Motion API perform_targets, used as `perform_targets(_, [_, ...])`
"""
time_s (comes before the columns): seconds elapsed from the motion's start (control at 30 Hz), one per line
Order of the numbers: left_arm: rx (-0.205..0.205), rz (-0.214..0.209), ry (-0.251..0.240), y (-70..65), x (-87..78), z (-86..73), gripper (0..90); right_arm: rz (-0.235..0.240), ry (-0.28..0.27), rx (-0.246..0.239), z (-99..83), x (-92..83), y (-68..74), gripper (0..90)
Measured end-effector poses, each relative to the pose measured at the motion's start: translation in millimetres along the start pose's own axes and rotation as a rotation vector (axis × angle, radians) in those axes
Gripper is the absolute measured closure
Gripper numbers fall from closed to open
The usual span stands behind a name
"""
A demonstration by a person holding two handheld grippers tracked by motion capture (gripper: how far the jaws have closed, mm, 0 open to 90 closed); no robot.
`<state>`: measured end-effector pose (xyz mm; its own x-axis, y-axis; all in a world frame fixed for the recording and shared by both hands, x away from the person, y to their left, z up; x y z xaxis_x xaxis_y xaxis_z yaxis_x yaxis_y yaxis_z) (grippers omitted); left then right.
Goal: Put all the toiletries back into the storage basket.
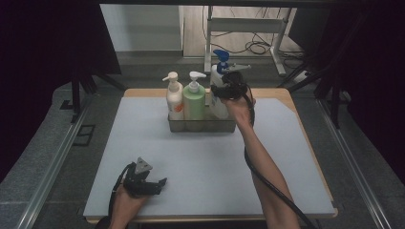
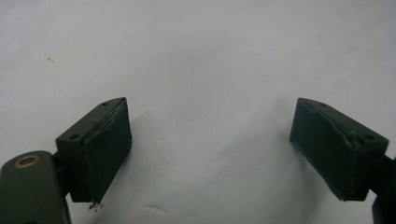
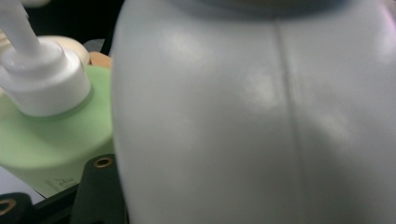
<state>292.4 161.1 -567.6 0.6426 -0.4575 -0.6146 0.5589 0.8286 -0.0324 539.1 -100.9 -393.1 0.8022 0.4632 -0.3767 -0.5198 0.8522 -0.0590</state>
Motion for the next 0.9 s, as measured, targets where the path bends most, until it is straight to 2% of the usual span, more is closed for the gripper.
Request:
perform_targets(0.67, [0.001,0.002,0.002,-0.3,-0.1,-0.1,12.5,0.017,0.054,0.012,-29.1,3.2,7.4,38.3])
perform_targets(0.9, [0.001,0.002,0.003,-0.3,-0.1,-0.1,12.6,0.015,0.057,-0.013,-33.2,3.5,12.6,38.4])
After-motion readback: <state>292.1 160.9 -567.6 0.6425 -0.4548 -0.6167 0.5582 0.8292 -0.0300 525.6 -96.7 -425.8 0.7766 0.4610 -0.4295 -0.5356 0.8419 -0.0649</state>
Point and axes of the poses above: each handheld gripper's, and its own axes: x roughly forward along the jaws, z roughly out of its top, y roughly to its left, the point moved 6 cm from there along x, roughly forward along the jaws, and after that the axes turned 9 degrees about -y, right-handed, at the moved point
